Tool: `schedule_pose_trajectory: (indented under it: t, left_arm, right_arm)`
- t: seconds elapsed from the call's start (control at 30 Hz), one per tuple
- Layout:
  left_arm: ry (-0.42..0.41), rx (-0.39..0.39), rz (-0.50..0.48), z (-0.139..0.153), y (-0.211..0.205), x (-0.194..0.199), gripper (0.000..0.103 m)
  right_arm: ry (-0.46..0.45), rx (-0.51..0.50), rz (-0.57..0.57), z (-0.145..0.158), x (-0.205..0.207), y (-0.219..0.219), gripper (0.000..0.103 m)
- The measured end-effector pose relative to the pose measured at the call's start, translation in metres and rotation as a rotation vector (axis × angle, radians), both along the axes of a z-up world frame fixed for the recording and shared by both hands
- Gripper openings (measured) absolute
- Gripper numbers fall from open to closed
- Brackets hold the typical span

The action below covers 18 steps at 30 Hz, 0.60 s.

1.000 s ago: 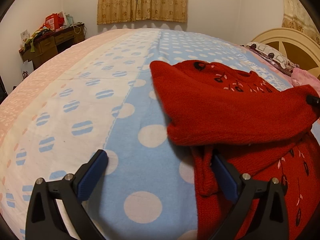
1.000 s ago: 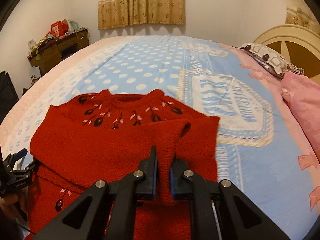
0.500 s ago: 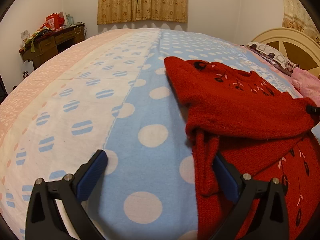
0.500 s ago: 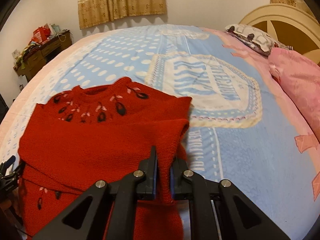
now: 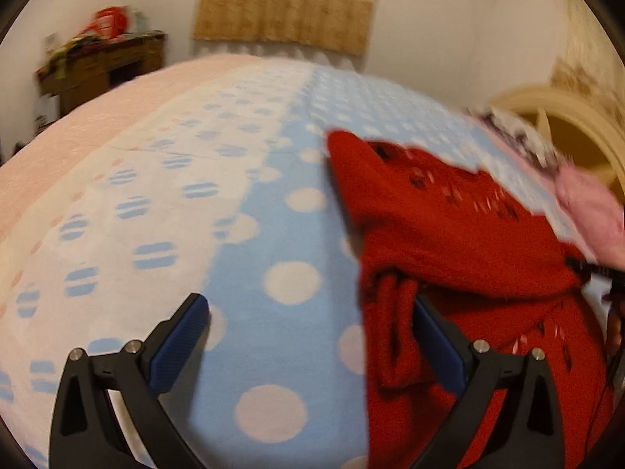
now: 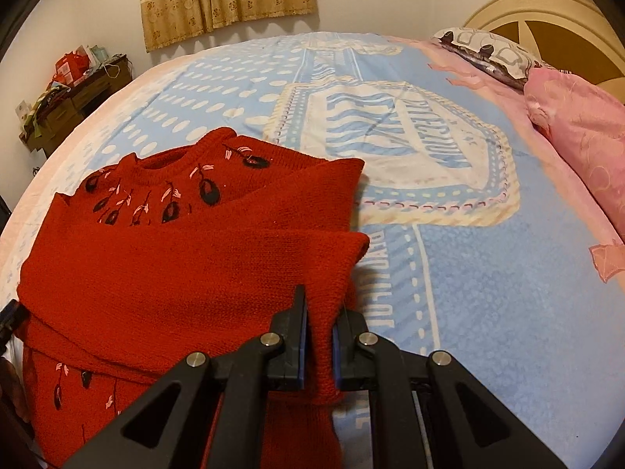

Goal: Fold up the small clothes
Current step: 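Grasp the folded sleeve edge at the sweater side with the right gripper, then pull the folded side edge straight with the right gripper, then open it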

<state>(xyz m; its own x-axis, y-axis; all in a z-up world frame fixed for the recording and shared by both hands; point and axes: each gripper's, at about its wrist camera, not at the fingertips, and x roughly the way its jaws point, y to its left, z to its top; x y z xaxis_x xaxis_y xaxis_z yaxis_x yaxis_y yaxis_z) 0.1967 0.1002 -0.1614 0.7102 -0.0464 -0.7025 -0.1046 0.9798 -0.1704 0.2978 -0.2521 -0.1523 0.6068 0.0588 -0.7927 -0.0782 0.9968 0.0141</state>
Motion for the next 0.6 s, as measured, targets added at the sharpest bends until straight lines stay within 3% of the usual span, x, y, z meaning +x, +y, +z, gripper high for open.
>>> schedule_pose_trajectory:
  t: [0.07, 0.13, 0.2, 0.23, 0.27, 0.37, 0.47, 0.6]
  left_arm:
    - [0.038, 0.076, -0.021, -0.001, -0.010, 0.011, 0.103]
    - [0.030, 0.082, 0.021, 0.004, -0.007, 0.018, 0.103]
    - [0.067, 0.018, 0.123, -0.001, 0.012, 0.023, 0.103]
    - [0.061, -0.059, 0.139, -0.004, 0.024, 0.021, 0.103]
    - [0.039, -0.078, 0.138, -0.002, 0.027, 0.018, 0.103]
    - [0.058, -0.014, 0.155, -0.004, 0.021, 0.013, 0.103]
    - [0.046, -0.017, 0.142, -0.004, 0.021, 0.000, 0.103]
    - [0.030, 0.022, 0.123, 0.004, 0.017, -0.022, 0.103]
  right_arm:
    - [0.000, -0.001, -0.002, -0.001, 0.000, 0.001, 0.009]
    - [-0.001, -0.008, 0.002, -0.002, -0.001, 0.002, 0.009]
    - [0.002, -0.011, 0.011, -0.003, -0.001, 0.002, 0.009]
    - [0.004, -0.012, 0.013, -0.003, -0.001, 0.002, 0.009]
    - [0.004, -0.009, 0.013, -0.003, -0.001, 0.001, 0.009]
    - [0.009, 0.029, 0.001, -0.003, -0.001, -0.007, 0.014]
    - [-0.003, 0.041, -0.024, 0.000, -0.005, -0.015, 0.025]
    - [-0.033, 0.030, -0.044, 0.009, -0.014, -0.024, 0.032]
